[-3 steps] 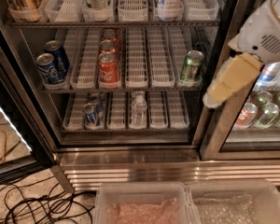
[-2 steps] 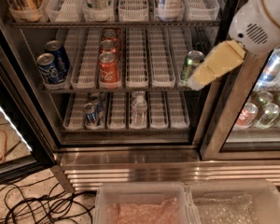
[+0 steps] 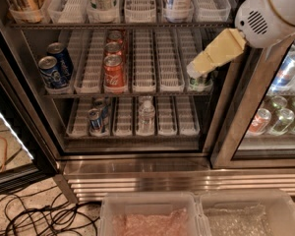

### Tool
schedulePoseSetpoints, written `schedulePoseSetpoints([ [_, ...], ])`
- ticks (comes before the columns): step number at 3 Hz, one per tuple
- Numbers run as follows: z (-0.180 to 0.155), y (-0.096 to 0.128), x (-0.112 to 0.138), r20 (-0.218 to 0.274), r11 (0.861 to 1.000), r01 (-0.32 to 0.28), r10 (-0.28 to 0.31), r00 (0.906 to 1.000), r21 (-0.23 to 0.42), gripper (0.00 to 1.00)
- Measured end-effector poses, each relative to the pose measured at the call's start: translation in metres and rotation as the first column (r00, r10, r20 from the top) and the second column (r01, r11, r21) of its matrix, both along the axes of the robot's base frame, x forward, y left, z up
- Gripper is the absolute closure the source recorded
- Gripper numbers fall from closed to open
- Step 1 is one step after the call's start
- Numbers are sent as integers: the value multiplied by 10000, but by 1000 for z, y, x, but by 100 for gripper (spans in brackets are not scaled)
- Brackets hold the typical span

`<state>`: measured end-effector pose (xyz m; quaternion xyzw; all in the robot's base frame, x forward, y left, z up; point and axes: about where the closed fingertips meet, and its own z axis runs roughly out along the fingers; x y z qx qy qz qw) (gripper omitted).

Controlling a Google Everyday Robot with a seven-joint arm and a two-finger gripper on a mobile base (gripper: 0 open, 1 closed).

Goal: Pick blue plastic bottle from top shelf of fridge

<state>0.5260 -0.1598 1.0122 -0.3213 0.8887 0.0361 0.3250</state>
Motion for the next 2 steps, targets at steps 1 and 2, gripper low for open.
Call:
schedulePoseSetpoints([
  [1, 0, 10, 3, 359, 9993, 29, -42, 9993, 367, 0],
  [2, 9, 30, 25, 1195, 9927, 561, -689, 9904, 1071, 0],
])
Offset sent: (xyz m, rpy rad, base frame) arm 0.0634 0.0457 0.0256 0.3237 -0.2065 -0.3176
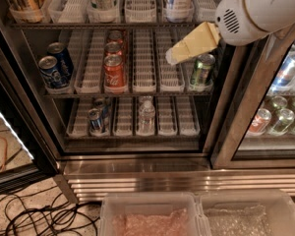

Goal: Pick blue plastic bottle from top shelf of fridge

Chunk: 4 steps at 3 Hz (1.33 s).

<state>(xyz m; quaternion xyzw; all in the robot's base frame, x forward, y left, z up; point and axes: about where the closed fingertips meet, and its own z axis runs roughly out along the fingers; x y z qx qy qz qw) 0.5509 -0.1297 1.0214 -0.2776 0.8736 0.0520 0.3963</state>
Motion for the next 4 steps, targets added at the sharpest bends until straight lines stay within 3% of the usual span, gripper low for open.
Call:
schedulePoseSetpoints([
  [1, 12, 8, 21, 626, 9905, 1080, -1134, 9916, 849, 0],
  [2, 16, 8, 22, 458, 9764, 1610, -1691, 9845, 1442, 0],
  [3, 16, 8, 22, 458, 9764, 1609, -1690, 9845, 1443, 0],
  [4, 23, 18, 39, 839, 9607, 1876, -2082, 9745, 2048, 0],
])
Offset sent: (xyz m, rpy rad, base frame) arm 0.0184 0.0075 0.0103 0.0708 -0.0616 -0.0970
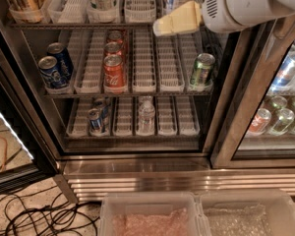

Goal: Pick blue plastic bottle from top shelf of fridge

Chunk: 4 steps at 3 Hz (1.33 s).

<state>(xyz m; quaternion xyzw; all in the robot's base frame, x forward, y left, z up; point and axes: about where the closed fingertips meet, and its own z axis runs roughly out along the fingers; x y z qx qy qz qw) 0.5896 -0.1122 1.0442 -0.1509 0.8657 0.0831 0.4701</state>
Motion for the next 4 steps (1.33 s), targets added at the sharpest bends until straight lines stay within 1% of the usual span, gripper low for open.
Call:
schedulePoseSetpoints([
  [1, 9, 10, 25, 577, 9964, 512, -552, 9968, 682, 0],
  [2, 11, 12, 43, 870, 9896, 950, -1046, 9907, 1077, 5],
  [3, 15, 10, 58, 1283, 9850, 1206, -1363, 9823, 1234, 10],
  [4, 25, 2, 70, 1879, 9827, 1396, -1609, 9689, 1218, 16],
])
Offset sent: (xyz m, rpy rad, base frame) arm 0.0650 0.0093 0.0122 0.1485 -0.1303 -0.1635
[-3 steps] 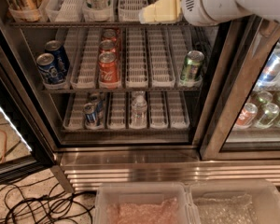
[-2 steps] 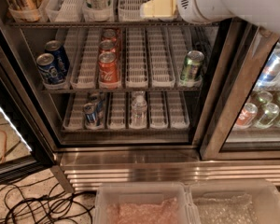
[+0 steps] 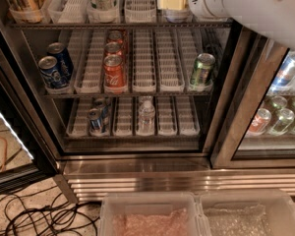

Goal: Pick blue plastic bottle from top shelf of fridge

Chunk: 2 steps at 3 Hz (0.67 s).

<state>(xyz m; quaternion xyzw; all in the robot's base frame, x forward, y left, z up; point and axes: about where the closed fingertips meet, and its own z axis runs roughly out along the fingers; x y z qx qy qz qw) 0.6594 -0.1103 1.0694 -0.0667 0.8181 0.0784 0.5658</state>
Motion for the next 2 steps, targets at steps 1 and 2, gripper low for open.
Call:
schedulePoseSetpoints([
  [1, 11, -6, 10, 512, 9997, 183, -175, 9985, -163, 22],
  [2, 20, -7, 20, 914, 9994, 169, -142, 9957, -290, 24],
])
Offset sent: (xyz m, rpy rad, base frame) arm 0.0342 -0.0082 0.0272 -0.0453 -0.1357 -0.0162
